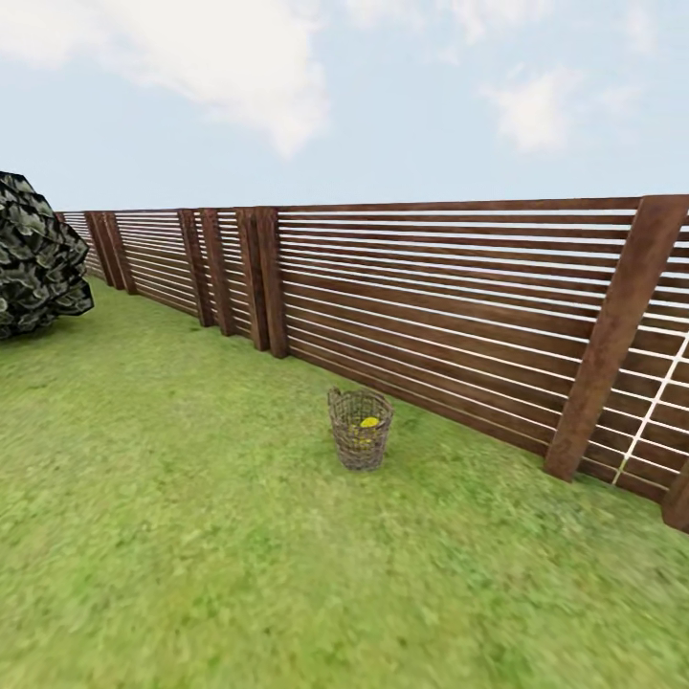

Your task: Take the three Easter eggs out of the wicker basket on the lawn in the garden, then place them on the lawn next to a single tree (choose any tree) so that all three eggs are next to the same tree and none are left in the basket.

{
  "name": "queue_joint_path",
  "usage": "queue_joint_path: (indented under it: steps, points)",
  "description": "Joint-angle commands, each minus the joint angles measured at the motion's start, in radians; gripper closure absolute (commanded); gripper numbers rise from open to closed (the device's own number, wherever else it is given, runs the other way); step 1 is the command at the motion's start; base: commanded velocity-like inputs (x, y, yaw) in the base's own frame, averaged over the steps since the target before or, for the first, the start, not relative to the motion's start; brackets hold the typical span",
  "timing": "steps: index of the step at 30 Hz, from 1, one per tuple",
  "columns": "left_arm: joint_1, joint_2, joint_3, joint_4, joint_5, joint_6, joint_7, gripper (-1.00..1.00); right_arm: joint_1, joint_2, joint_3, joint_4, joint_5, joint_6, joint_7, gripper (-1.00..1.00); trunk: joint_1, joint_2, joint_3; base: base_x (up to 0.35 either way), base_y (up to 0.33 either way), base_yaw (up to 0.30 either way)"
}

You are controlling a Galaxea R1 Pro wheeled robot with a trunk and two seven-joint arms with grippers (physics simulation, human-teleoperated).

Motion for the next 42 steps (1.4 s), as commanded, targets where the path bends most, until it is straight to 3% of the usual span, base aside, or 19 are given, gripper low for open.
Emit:
queue_joint_path:
  steps: [1,13,42]
  points:
    - [-0.001,0.001,-0.007,0.001,-0.002,-0.003,0.001,-1.00,0.000,0.000,-0.007,0.000,0.000,-0.004,0.001,-1.00,0.001,0.000,-0.001,0.316,0.131,0.000]
    - [-0.001,0.001,-0.007,0.001,-0.002,-0.003,0.001,-1.00,0.000,0.000,-0.008,0.000,0.000,-0.004,0.001,-1.00,0.001,0.000,-0.001,0.309,0.162,-0.061]
    - [-0.001,0.001,-0.007,0.001,-0.002,-0.003,0.001,-1.00,0.000,0.000,-0.008,0.000,0.000,-0.004,0.001,-1.00,0.001,0.000,-0.001,0.210,0.267,-0.266]
